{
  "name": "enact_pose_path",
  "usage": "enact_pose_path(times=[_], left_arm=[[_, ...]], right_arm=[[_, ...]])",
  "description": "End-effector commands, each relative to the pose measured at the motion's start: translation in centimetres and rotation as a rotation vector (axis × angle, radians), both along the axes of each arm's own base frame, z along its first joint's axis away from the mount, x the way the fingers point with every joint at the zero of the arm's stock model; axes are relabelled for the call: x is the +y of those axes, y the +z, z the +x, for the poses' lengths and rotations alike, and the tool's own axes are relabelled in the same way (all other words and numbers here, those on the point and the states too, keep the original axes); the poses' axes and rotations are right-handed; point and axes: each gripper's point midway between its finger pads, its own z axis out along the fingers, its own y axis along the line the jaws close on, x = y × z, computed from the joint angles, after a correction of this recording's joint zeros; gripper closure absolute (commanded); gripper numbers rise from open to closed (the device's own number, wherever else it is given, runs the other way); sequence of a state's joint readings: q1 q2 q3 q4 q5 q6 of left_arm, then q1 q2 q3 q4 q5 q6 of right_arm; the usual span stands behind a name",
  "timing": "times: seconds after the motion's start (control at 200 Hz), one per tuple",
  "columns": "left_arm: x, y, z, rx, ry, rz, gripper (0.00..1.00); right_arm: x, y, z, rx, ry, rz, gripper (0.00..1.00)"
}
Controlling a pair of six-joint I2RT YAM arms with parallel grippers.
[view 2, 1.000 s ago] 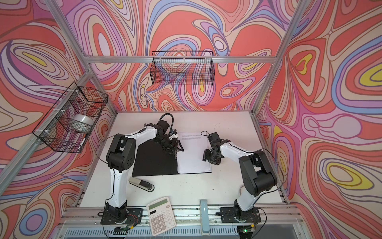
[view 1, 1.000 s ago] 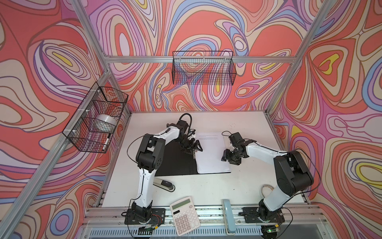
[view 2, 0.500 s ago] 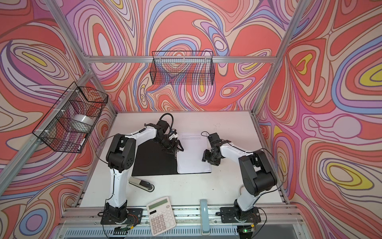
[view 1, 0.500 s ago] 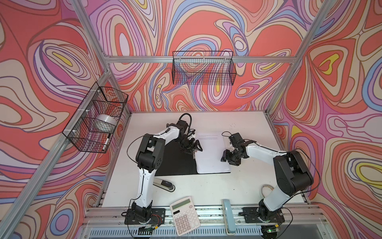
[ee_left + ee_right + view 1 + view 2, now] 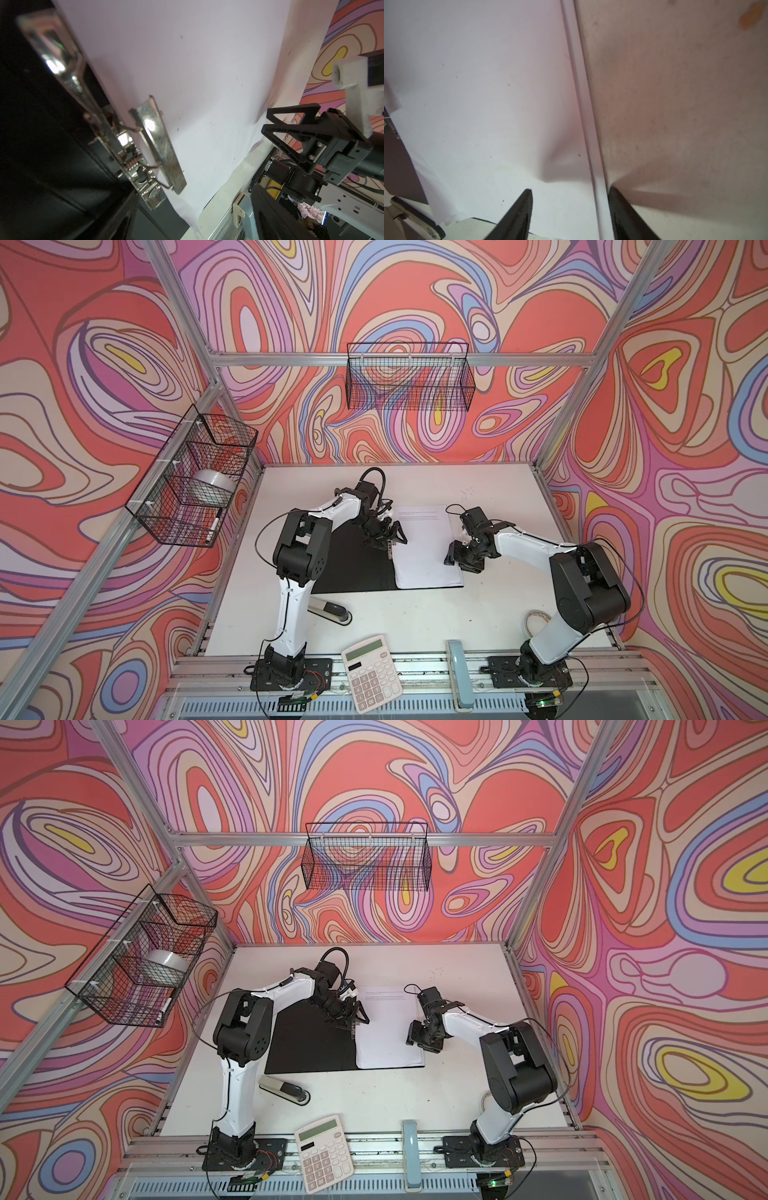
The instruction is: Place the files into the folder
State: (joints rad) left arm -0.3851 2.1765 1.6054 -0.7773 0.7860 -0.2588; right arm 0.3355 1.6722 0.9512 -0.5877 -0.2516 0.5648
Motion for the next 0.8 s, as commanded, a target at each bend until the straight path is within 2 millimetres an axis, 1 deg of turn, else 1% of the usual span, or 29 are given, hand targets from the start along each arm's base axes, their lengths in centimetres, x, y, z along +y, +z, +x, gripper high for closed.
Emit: enact_pose_path(times=[0.0,0.095,0.371,0.506,0.641,0.711,0.796], left_arm=[[0.0,-0.8,-0.4,0.037,0.002,-0.003,0.15],[0.0,-0.8,-0.4,0.036,0.001,-0.003,0.15],[0.0,-0.9,-0.4,0.035,0.003,-0.003,0.15],[0.1,-0.4,-0.5,0.028,-0.007,0.001,0.15],[0.6,0.7,-0.6,-0.022,-0.022,0.020,0.15],[1.0,1.2,-0.7,-0.048,-0.027,0.034,0.15],[1.4,2.0,-0.3,-0.080,-0.027,0.040,0.15]], right_arm=[[-0.2,-0.2,-0.8,0.017,0.014,-0.020,0.38],[-0.2,0.0,-0.7,0.012,0.017,-0.019,0.38],[0.9,0.4,-1.0,0.017,0.057,0.008,0.38],[0.4,1.2,-0.9,0.004,0.056,-0.031,0.38],[-0.8,2.9,-0.2,-0.044,0.051,-0.102,0.38],[-0.8,4.3,0.5,-0.085,0.053,-0.107,0.38],[-0.6,6.0,1.1,-0.128,0.054,-0.097,0.38]])
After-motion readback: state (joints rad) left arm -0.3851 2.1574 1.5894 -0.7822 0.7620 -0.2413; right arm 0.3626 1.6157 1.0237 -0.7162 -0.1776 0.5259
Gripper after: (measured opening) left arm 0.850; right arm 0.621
